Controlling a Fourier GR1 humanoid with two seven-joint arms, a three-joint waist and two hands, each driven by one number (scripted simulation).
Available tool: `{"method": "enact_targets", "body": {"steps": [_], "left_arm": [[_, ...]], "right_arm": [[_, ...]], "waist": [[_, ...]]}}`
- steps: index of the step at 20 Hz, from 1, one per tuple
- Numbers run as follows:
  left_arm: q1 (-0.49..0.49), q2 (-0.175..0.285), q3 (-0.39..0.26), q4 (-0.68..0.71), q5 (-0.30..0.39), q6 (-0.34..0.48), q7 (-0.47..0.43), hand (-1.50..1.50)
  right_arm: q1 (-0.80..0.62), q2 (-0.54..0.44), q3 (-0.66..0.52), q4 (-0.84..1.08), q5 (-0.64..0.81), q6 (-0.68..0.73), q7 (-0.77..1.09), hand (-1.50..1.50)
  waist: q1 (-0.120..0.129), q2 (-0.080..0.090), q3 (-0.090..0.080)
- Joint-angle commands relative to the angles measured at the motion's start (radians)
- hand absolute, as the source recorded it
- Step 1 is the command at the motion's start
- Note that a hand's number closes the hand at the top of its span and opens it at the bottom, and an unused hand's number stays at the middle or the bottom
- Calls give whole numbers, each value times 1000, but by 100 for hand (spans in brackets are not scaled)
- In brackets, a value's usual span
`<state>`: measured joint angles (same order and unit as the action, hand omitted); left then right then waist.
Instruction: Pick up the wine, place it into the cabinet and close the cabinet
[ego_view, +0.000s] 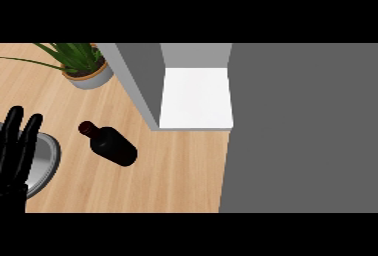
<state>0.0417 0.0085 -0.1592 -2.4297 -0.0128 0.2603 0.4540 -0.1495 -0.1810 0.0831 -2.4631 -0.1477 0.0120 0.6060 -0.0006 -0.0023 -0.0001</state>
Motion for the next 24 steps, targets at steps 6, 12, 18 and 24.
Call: {"method": "enact_targets", "body": {"steps": [6,12,18,24], "left_arm": [[-97,5,-3,25,-87,50,109,-150],[-117,4,83,125,-10,36,57,-150],[-128,5,127,188,-25,60,11,-150],[-33,2,101,188,-24,49,-47,-150]], "right_arm": [[-148,-14,-36,-128,-42,-83,228,-150],[-269,-70,-126,-153,-106,-107,355,-150],[-305,-58,-70,-191,-26,-149,435,-150],[-306,-70,-138,-157,-98,-114,402,-150]], "waist": [[-3,0,0],[-8,0,-2],[-8,-2,-1],[-1,-2,0]]}}
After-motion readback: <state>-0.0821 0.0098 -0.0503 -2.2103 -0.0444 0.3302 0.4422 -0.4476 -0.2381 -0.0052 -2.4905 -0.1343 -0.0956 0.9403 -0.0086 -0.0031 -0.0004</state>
